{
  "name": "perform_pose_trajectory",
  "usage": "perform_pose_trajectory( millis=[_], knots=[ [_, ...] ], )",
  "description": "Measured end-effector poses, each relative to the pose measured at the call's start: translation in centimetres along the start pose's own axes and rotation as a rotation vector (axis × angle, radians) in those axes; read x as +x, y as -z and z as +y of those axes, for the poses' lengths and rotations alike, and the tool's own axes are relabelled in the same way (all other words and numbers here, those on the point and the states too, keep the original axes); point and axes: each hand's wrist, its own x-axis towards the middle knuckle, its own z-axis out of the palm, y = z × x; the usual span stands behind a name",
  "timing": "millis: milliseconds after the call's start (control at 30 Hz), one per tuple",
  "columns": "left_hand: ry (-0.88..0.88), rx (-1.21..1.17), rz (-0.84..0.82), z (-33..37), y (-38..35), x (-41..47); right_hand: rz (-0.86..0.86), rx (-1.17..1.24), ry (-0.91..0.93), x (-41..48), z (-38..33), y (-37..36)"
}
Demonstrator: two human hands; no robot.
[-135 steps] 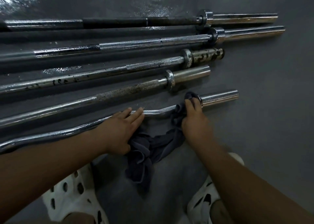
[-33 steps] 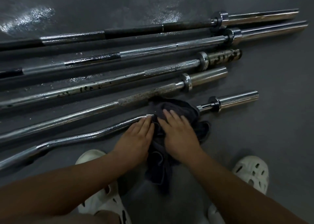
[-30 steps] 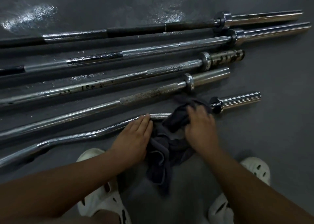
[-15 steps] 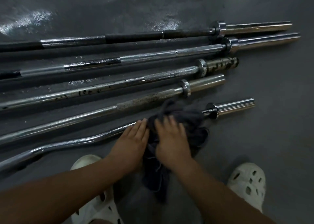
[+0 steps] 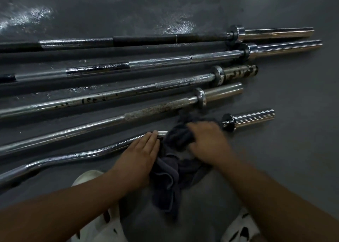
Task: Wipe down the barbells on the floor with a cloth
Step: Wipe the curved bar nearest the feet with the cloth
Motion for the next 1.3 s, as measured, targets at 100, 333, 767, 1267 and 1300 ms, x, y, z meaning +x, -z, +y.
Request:
perform_pose_trajectory(
  millis=[100,333,767,1267,1300],
  knots=[
    [0.005,0.011,-0.014,0.3,-0.2,0.0,-0.012,-0.053,-0.251,-1.1,1.6,-0.4],
    [-0.006,0.001,-0.057,0.4,0.6,0.0,0.006,0.010,0.028,-2.0,-3.8,-1.0],
    [-0.017,-0.002,-0.082,0.6,0.7,0.0,0.018,0.225,-0.424,-2.2,1.3,-1.5],
    [-0.005,-0.020,-0.033,0.4,0.9,-0.1,0.298,0.958,-0.663,-0.3,-4.0,-1.5],
    [-0.005,-0.025,-0.027,0.4,0.8,-0.1,0.330,1.011,-0.668,-0.4,-3.4,-1.9]
  ],
)
